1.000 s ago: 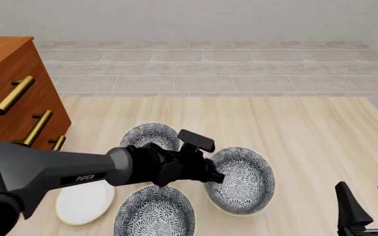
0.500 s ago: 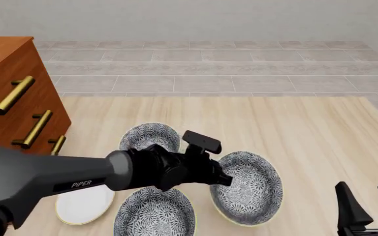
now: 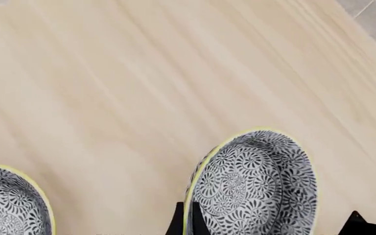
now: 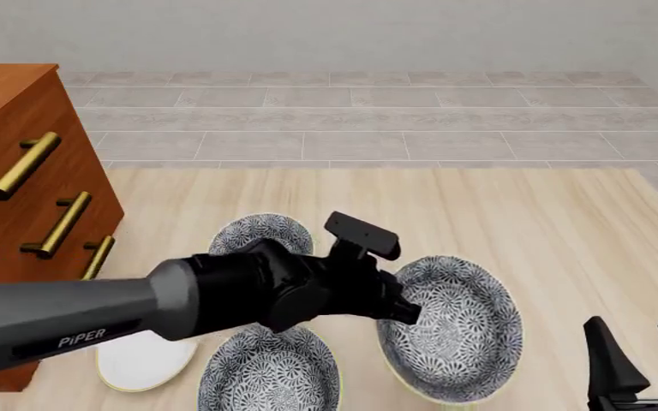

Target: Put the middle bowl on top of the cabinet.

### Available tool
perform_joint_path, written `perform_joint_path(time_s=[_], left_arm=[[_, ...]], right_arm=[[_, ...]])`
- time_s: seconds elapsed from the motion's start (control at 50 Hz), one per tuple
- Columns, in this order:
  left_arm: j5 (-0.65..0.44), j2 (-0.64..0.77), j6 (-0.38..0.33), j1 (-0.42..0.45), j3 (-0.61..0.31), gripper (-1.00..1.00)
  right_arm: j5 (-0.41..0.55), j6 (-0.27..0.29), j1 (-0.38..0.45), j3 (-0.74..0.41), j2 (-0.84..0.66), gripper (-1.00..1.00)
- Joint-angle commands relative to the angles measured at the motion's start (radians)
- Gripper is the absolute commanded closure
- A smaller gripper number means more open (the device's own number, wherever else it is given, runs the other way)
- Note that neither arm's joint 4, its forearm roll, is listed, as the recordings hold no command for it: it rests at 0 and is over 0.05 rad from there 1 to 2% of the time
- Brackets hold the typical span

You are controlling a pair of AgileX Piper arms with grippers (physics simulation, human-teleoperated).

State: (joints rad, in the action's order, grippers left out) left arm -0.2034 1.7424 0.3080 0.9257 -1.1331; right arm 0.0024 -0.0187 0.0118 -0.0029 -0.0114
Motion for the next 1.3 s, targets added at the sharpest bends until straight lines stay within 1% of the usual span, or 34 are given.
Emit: perform_joint_path(time_s=[0.02,0.08,0.12,0.14,0.2,0.22,0.24,0.26,0.28,0.36,0.4,0.46,0.58,0.62,0.66,0.7,0.72,0.74,0.78,0.8,0.82,0.84,0.88,0.94,0.96,0.98,1.02,1.06,1.08,1.14,1.2,1.22,1.3], left_arm=[[-0.056,-0.098,-0.001,-0.002,-0.023,1.00],[-0.069,-0.125,-0.020,-0.026,-0.026,1.00],[-0.074,-0.141,-0.023,-0.022,-0.028,1.00],[-0.073,-0.156,-0.044,-0.036,-0.025,1.00],[-0.086,-0.172,-0.033,-0.045,-0.024,1.00],[-0.100,-0.176,-0.011,-0.055,-0.022,1.00],[-0.103,-0.180,0.013,-0.048,-0.021,1.00],[-0.106,-0.191,0.013,-0.054,-0.020,1.00],[-0.105,-0.212,-0.032,-0.072,-0.017,1.00],[-0.126,-0.243,-0.024,-0.068,-0.015,1.00],[-0.129,-0.263,-0.045,-0.067,-0.017,1.00],[-0.144,-0.279,-0.038,-0.071,-0.018,1.00],[-0.178,-0.326,-0.044,-0.104,-0.025,1.00],[-0.211,-0.326,-0.029,-0.116,-0.031,1.00],[-0.218,-0.334,-0.032,-0.130,-0.030,1.00],[-0.236,-0.341,-0.013,-0.128,-0.033,1.00],[-0.245,-0.345,-0.012,-0.137,-0.033,1.00],[-0.268,-0.345,-0.018,-0.165,-0.034,1.00],[-0.274,-0.360,-0.013,-0.165,-0.036,1.00],[-0.289,-0.367,-0.021,-0.187,-0.038,1.00],[-0.298,-0.368,-0.014,-0.200,-0.037,1.00],[-0.299,-0.374,-0.012,-0.193,-0.041,1.00],[-0.329,-0.381,-0.012,-0.231,-0.042,1.00],[-0.356,-0.394,-0.014,-0.250,-0.048,1.00],[-0.360,-0.398,-0.004,-0.247,-0.050,1.00],[-0.377,-0.400,-0.003,-0.283,-0.047,1.00],[-0.402,-0.402,-0.008,-0.323,-0.048,1.00],[-0.410,-0.400,0.007,-0.314,-0.054,1.00],[-0.424,-0.394,0.033,-0.328,-0.051,1.00],[-0.436,-0.397,0.056,-0.337,-0.060,1.00],[-0.451,-0.401,0.059,-0.351,-0.067,1.00],[-0.462,-0.402,0.067,-0.367,-0.067,1.00],[-0.474,-0.404,0.061,-0.399,-0.072,1.00]], right_arm=[[-0.001,0.003,0.000,-0.001,-0.002,-1.00],[0.000,0.003,0.000,0.001,0.000,-1.00],[-0.001,0.003,0.000,0.001,0.000,-1.00],[-0.001,0.003,0.000,0.001,-0.001,-1.00],[0.001,0.004,0.000,0.000,0.000,-1.00],[0.001,0.004,0.000,0.001,0.001,-1.00],[0.003,0.004,0.000,0.000,0.001,-1.00],[0.003,0.004,0.000,-0.001,0.001,-1.00],[0.003,0.003,0.000,0.000,0.001,-1.00],[0.002,0.004,0.001,0.000,-0.001,-1.00],[0.001,0.005,0.002,0.000,-0.002,-1.00],[0.000,0.005,0.002,0.000,-0.002,-1.00],[0.000,0.005,0.003,0.001,-0.005,-1.00],[-0.001,0.005,0.004,0.001,-0.007,-1.00],[-0.002,0.005,0.004,0.000,-0.008,-1.00],[-0.001,0.005,0.005,0.001,-0.008,-1.00],[0.000,0.005,0.005,0.000,-0.007,-1.00],[0.001,0.005,0.005,0.000,-0.007,-1.00],[0.001,0.005,0.006,0.000,-0.007,-1.00],[0.000,0.006,0.006,0.000,-0.009,-1.00],[-0.001,0.006,0.007,0.000,-0.010,-1.00],[-0.003,0.007,0.007,0.000,-0.012,-1.00],[-0.007,0.008,0.008,0.001,-0.017,-1.00],[-0.010,0.007,0.009,0.001,-0.022,-1.00],[-0.010,0.008,0.009,0.002,-0.021,-1.00],[-0.011,0.008,0.009,0.002,-0.022,-1.00],[-0.011,0.009,0.009,0.002,-0.022,-1.00],[-0.011,0.010,0.009,0.001,-0.023,-1.00],[-0.011,0.011,0.009,0.002,-0.022,-1.00],[-0.012,0.012,0.010,0.002,-0.024,-1.00],[-0.013,0.014,0.011,0.002,-0.024,-1.00],[-0.012,0.014,0.010,0.002,-0.024,-1.00],[-0.014,0.015,0.010,0.002,-0.026,-1.00]])
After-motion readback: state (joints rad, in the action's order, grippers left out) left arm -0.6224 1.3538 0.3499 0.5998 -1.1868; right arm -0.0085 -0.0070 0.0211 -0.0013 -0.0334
